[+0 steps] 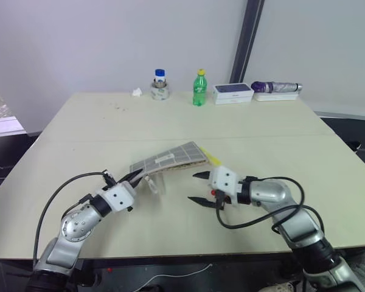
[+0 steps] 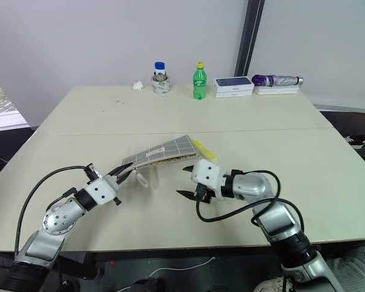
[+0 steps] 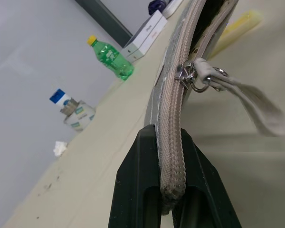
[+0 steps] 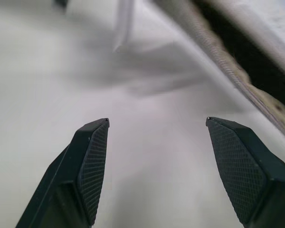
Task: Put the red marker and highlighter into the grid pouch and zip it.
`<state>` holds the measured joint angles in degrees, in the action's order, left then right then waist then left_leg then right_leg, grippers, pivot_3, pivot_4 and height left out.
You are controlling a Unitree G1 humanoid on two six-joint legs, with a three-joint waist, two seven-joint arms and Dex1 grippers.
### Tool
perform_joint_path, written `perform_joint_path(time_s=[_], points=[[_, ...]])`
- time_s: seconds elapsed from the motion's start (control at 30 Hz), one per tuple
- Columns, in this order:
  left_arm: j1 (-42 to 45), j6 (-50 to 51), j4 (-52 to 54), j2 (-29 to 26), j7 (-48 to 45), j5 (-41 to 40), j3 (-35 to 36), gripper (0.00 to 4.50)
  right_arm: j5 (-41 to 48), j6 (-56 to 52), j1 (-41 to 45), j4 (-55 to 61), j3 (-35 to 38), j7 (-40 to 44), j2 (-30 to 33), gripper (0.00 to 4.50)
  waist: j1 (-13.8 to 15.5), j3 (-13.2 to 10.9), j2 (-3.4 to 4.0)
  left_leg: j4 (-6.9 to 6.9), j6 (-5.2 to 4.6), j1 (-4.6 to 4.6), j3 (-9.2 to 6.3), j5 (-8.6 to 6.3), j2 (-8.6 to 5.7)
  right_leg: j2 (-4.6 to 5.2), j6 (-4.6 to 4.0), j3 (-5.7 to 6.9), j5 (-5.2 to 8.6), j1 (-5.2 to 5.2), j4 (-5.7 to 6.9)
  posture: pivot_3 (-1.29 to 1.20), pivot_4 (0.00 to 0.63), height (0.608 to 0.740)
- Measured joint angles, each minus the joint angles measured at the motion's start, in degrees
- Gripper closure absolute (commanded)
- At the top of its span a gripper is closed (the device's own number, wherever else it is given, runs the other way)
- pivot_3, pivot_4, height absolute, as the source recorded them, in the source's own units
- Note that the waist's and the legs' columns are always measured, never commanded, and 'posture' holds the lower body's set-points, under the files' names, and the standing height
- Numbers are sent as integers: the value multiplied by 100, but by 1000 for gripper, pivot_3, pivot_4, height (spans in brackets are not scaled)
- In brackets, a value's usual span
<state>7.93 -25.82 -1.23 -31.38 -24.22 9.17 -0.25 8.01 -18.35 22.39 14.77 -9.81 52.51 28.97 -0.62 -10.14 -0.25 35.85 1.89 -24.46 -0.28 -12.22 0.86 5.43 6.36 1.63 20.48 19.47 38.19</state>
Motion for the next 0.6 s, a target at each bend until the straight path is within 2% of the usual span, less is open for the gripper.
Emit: perform_joint_path(time_s=[0.13,0.33,0.6], points=[[-142,4,-22,-26,-5,-87,50,4500,525,-198,-534,355,671,-427,-182,1123,3,0,0,-3,0,1,1,0,-1,2,0,0,0,-2,-3,0,150,740],[-460,24,-11,-82,153,-95,261,4500,405,-150,-1022,273,1250,-1544,-419,1123,1,0,0,-4,0,2,1,0,-1,3,0,-1,0,0,-1,0,150,740],[-829,127,38,-98,252,-94,428,4500,98,-129,-730,-291,1037,-2047,-512,1123,-6,0,0,-10,0,5,4,0,-1,2,-1,-2,0,1,-1,0,150,740]])
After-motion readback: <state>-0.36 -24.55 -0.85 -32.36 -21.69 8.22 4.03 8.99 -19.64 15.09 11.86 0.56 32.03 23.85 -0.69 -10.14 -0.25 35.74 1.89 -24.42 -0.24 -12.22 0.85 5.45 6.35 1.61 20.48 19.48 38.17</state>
